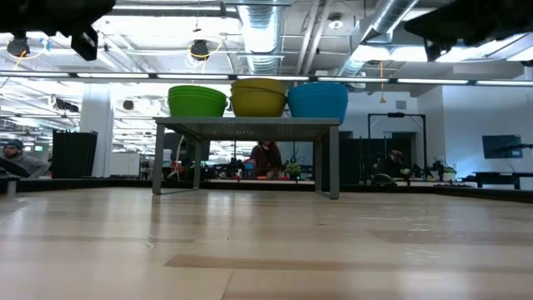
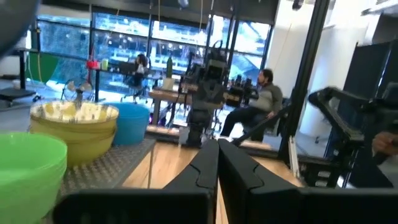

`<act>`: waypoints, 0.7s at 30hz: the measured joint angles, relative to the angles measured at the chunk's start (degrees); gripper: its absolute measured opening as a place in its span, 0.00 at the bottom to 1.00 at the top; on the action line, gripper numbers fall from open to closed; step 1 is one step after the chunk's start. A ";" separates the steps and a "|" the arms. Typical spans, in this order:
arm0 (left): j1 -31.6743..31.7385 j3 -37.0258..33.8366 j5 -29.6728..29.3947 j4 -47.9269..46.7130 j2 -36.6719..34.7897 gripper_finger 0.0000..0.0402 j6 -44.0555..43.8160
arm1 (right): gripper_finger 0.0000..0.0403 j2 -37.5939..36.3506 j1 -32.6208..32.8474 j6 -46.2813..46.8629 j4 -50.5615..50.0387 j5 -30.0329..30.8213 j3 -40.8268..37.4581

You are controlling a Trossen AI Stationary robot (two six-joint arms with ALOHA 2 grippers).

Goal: Pick & Place Mini bowls
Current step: Return to Home Position

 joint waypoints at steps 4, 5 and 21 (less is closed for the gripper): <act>0.07 -1.97 -0.06 0.87 0.23 0.02 1.56 | 0.00 -4.61 0.00 -0.02 1.67 -0.02 -4.40; 0.21 -2.65 -0.05 2.33 0.95 0.02 1.74 | 0.00 -5.78 0.00 -0.02 2.28 -0.02 -5.52; 4.69 -11.77 3.45 13.59 0.19 0.02 1.23 | 0.00 -24.14 0.00 -1.60 4.92 -7.70 -17.27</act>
